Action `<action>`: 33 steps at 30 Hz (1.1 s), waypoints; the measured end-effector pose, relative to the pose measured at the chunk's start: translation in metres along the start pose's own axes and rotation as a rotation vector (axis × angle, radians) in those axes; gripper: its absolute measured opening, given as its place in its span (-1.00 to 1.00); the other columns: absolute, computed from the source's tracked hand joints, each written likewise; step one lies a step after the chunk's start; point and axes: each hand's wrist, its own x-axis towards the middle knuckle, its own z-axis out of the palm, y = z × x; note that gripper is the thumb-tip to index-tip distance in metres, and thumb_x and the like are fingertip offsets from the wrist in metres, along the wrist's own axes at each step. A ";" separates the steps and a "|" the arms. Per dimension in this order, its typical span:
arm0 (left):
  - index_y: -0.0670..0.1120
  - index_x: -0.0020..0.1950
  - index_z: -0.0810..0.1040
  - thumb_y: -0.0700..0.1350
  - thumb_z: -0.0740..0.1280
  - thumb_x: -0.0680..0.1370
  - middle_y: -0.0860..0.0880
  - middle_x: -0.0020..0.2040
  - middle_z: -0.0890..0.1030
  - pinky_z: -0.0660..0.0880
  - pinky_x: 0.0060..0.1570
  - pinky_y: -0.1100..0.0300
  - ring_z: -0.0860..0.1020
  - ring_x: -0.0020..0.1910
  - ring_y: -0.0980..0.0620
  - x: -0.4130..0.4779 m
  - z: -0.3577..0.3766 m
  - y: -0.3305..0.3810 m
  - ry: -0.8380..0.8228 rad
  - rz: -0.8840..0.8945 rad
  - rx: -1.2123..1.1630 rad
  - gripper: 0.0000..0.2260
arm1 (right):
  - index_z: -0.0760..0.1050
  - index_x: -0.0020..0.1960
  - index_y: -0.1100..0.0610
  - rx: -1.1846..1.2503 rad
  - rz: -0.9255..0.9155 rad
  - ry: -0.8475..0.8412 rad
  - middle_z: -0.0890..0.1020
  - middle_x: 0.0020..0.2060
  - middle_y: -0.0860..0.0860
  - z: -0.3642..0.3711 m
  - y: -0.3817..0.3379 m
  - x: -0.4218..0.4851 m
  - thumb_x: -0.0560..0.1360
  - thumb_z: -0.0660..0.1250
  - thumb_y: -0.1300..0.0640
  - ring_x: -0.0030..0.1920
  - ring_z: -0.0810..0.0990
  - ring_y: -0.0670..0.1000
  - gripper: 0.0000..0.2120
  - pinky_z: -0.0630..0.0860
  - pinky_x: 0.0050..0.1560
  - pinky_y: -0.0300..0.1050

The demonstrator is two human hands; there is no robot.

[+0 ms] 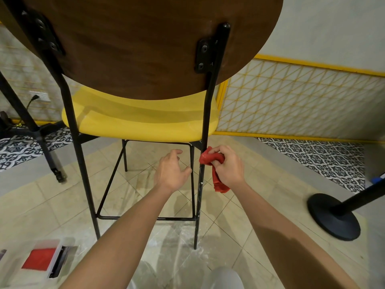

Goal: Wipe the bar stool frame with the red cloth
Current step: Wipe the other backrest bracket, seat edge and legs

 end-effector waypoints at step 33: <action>-0.08 0.31 0.40 -0.01 0.26 0.56 -0.11 0.13 0.59 0.42 0.01 0.15 0.53 0.14 -0.09 0.002 0.019 -0.017 -0.042 -0.076 -0.090 -0.66 | 0.62 0.02 0.08 -0.459 -0.761 0.077 0.59 -0.02 0.06 0.012 0.000 -0.015 0.42 0.27 0.22 0.00 0.39 0.03 -0.76 0.48 -0.49 -0.16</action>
